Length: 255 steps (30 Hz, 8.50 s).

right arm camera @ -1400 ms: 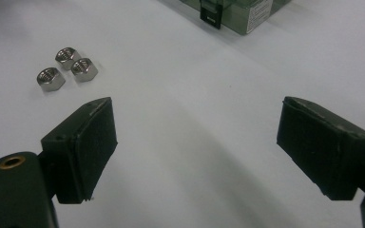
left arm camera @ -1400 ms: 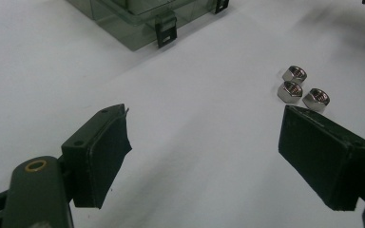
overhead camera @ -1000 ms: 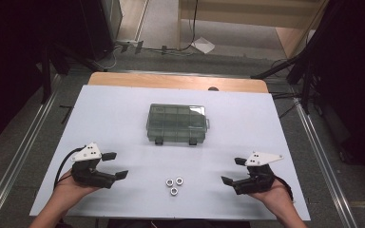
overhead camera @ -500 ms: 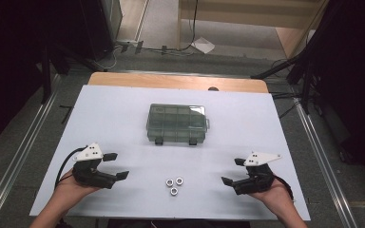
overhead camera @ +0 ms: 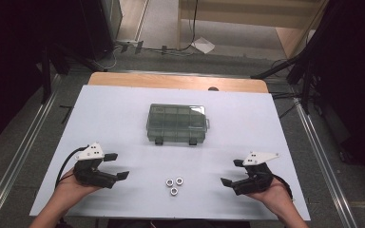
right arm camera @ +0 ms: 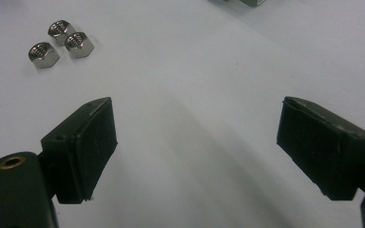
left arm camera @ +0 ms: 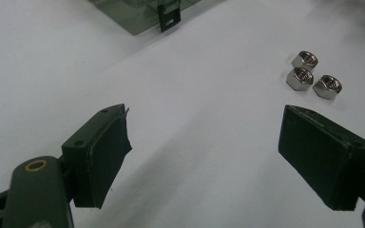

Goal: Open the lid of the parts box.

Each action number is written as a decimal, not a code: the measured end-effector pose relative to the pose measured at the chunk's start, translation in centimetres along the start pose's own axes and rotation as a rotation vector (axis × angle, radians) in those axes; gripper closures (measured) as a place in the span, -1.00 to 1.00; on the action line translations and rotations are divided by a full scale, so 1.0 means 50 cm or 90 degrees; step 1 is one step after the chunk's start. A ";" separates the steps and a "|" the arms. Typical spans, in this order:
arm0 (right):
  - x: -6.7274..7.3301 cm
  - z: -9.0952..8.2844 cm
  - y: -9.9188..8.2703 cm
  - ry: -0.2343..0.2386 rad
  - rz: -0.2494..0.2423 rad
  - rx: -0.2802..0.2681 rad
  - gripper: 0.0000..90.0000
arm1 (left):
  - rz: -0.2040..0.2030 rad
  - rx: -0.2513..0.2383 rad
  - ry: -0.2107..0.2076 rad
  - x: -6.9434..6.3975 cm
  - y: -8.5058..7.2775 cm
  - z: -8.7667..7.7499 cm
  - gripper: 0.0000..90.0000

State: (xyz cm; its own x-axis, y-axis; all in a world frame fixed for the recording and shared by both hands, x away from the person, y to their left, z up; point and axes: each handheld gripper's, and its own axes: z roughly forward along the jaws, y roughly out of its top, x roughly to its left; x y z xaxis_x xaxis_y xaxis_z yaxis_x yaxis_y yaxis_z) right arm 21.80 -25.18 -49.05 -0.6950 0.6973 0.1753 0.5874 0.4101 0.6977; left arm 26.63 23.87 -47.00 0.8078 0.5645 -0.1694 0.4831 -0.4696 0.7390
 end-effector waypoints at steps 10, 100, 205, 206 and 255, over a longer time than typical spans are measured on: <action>-0.007 -0.004 0.005 -0.023 -0.002 -0.022 -0.67 | -0.011 0.007 0.003 0.003 0.010 0.007 -0.62; -0.049 0.078 0.125 -0.049 0.061 -0.080 -0.44 | -0.011 0.005 0.013 0.043 0.154 0.113 -0.46; -0.063 0.120 0.264 -0.140 0.027 -0.170 0.14 | 0.014 -0.089 0.063 0.084 0.280 0.138 -0.17; -0.064 0.120 0.265 -0.138 0.029 -0.169 0.14 | 0.015 -0.087 0.062 0.085 0.282 0.138 -0.17; -0.091 0.101 0.323 -0.123 0.054 -0.160 0.16 | 0.035 -0.078 0.086 0.108 0.325 0.144 -0.08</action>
State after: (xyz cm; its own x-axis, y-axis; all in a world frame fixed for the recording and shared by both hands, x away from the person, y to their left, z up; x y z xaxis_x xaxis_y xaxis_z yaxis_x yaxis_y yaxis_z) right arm 36.56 -18.77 -42.10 -0.5418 0.8316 0.1221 0.5028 0.2042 0.8399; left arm 41.28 14.39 -40.61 0.7754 0.6300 -0.0429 0.3873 -0.4207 0.8204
